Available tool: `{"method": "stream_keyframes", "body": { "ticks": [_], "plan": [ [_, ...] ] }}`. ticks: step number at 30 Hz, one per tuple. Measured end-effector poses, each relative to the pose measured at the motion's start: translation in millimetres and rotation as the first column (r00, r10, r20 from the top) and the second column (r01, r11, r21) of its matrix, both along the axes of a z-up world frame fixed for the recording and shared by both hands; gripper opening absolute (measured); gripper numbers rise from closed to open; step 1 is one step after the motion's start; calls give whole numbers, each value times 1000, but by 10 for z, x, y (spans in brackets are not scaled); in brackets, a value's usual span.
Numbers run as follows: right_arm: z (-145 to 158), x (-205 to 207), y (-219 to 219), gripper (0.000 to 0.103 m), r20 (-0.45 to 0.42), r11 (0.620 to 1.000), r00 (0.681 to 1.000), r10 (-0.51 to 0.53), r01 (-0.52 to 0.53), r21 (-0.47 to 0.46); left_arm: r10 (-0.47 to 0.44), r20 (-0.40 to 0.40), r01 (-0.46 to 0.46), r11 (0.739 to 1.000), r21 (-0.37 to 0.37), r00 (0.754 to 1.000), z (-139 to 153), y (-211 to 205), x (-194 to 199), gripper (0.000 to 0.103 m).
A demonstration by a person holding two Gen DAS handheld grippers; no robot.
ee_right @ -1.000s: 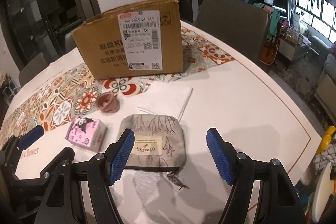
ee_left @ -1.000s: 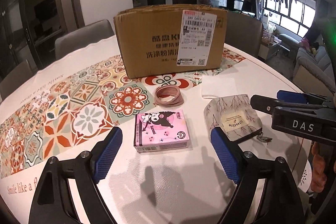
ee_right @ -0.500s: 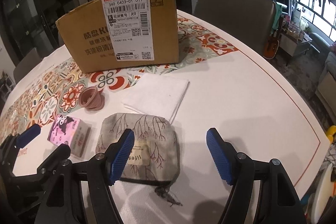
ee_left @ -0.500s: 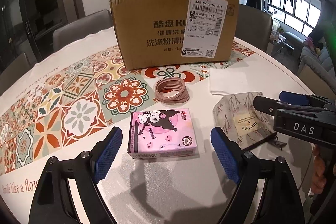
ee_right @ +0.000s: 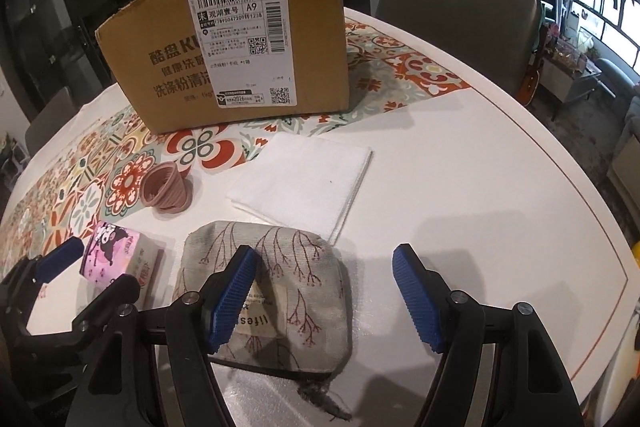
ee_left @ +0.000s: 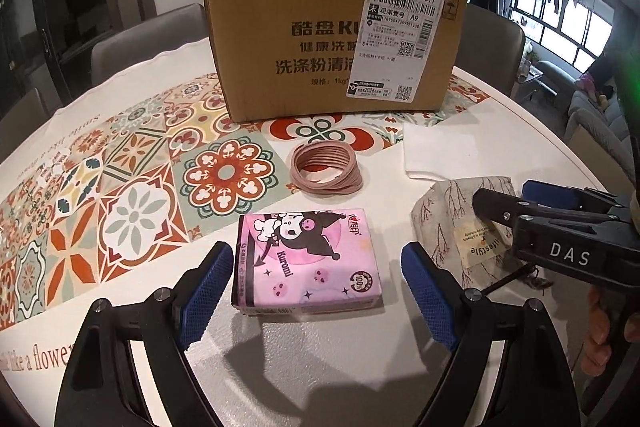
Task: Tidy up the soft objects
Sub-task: 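Grasp the grey floral pouch with the right tool while the left tool grasps the Kuromi tissue package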
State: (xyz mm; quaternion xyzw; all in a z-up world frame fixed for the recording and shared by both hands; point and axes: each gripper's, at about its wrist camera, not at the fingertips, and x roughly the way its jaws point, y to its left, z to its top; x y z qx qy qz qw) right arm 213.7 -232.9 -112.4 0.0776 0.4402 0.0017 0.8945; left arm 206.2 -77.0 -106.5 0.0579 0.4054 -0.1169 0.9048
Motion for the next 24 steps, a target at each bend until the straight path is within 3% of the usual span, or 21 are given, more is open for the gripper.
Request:
{"method": "stream_keyframes", "body": {
  "ticks": [3,6,9,11,12,16,24],
  "plan": [
    [-19,14,11,71,-4,1000,1000,5,-5,7,-4,0,4,1000,3,1000,-13,-2,12,86],
    [-43,26,29,62,-13,1000,1000,19,-19,13,-6,0,6,1000,3,1000,-19,2,26,85],
    [-46,24,63,51,-11,999,999,37,-37,13,-5,2,5,1000,2,1000,-20,13,35,80],
    [-42,23,92,38,-12,998,998,54,-54,16,-7,-3,7,1000,-4,1000,-23,25,45,76],
    [-43,20,106,37,-13,998,998,56,-56,9,-9,-4,9,1000,-4,1000,-23,25,49,72],
    [-36,-6,118,23,-10,999,999,52,-52,-7,-27,1,27,1000,-5,1000,-24,10,30,71],
    [37,-101,141,16,6,998,998,55,-55,-12,-32,1,32,999,-24,1000,6,22,-15,71]
  ]
}}
